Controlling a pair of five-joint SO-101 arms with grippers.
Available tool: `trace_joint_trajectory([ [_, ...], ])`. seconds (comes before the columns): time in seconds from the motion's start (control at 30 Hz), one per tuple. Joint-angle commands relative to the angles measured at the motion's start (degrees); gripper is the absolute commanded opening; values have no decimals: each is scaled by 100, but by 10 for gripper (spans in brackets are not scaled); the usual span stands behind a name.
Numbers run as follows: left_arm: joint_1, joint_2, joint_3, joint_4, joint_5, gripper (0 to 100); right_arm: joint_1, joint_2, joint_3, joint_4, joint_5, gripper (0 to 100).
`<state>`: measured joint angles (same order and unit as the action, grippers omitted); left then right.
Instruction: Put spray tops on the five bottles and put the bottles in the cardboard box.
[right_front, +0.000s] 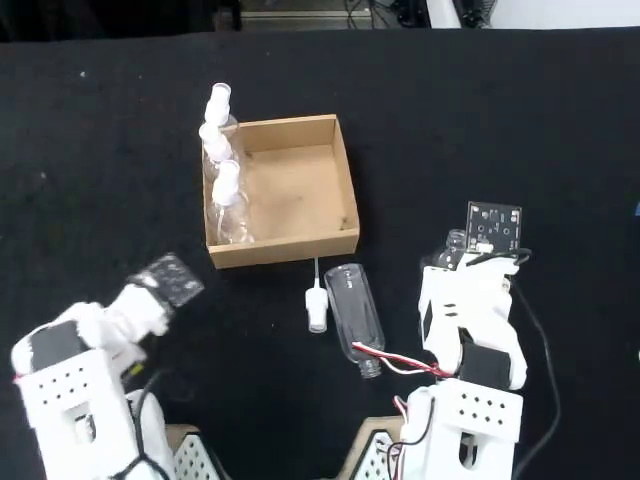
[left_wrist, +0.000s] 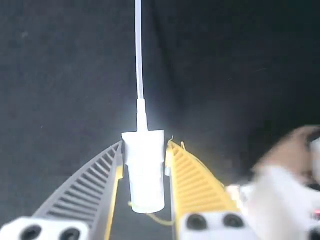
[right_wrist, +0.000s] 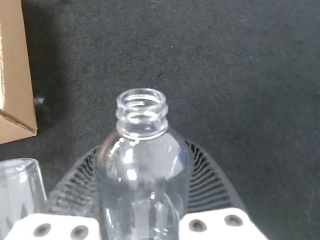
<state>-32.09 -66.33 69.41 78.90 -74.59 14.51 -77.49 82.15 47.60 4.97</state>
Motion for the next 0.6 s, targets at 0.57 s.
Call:
trace_joint_trajectory([
  [0.57, -1982, -105, -4, -2857, 1424, 309, 62, -180, -163, -123, -44, 11],
])
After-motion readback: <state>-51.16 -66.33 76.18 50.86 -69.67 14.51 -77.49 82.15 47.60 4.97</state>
